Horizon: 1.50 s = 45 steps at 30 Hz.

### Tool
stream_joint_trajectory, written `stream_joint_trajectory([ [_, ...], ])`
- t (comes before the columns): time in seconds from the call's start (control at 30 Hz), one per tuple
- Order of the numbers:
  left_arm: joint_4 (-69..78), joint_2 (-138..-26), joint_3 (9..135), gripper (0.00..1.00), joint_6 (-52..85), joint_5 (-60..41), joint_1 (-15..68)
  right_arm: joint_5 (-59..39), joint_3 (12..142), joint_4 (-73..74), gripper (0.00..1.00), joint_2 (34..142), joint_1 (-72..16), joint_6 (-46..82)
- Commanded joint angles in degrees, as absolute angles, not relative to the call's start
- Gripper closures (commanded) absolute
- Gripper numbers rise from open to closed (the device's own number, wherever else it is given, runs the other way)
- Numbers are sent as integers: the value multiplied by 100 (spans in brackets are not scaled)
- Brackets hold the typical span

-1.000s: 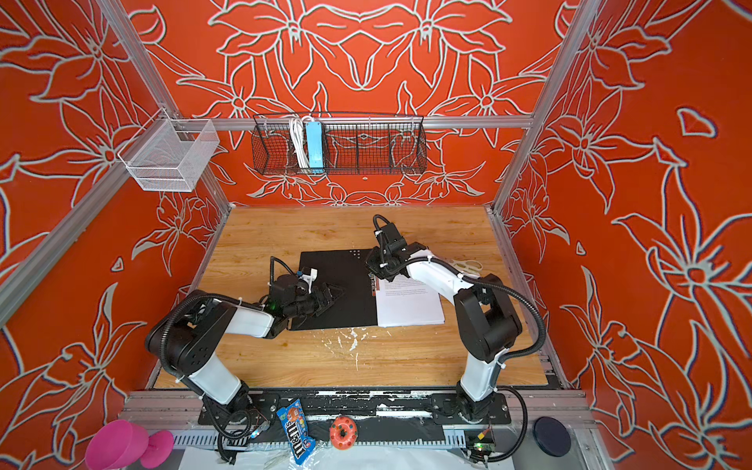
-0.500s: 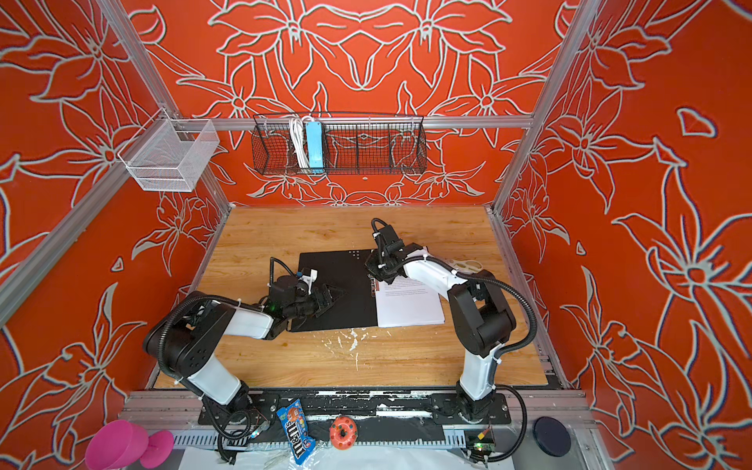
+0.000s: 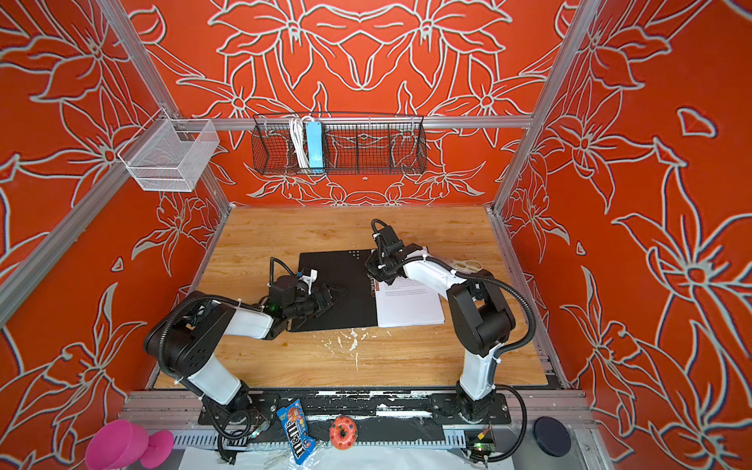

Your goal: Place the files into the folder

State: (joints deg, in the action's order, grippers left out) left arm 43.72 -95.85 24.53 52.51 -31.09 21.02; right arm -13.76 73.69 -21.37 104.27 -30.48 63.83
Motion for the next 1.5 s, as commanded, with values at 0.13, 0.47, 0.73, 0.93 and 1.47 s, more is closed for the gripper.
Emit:
stream_joint_trajectory([
  [0.13,2265,-10211,1943,2,5318,-2839,2162,-1344,7154,-2092,88,10468,-3066,6626],
  [0.47,2302,-10299,1951,2,5300,-2839,2162,-1414,7067,-1991,88,10433,-3062,6706],
  [0.73,2364,-10353,1937,2,5304,-2856,2162,-1437,6979,-1896,86,10363,-3074,6794],
  [0.93,2364,-10357,1931,2,5282,-2856,2160,-1424,6900,-1880,84,10287,-3082,6837],
  [1.47,2334,-10339,1901,2,5347,-2795,2134,-1340,6749,-1930,100,10125,-3083,6907],
])
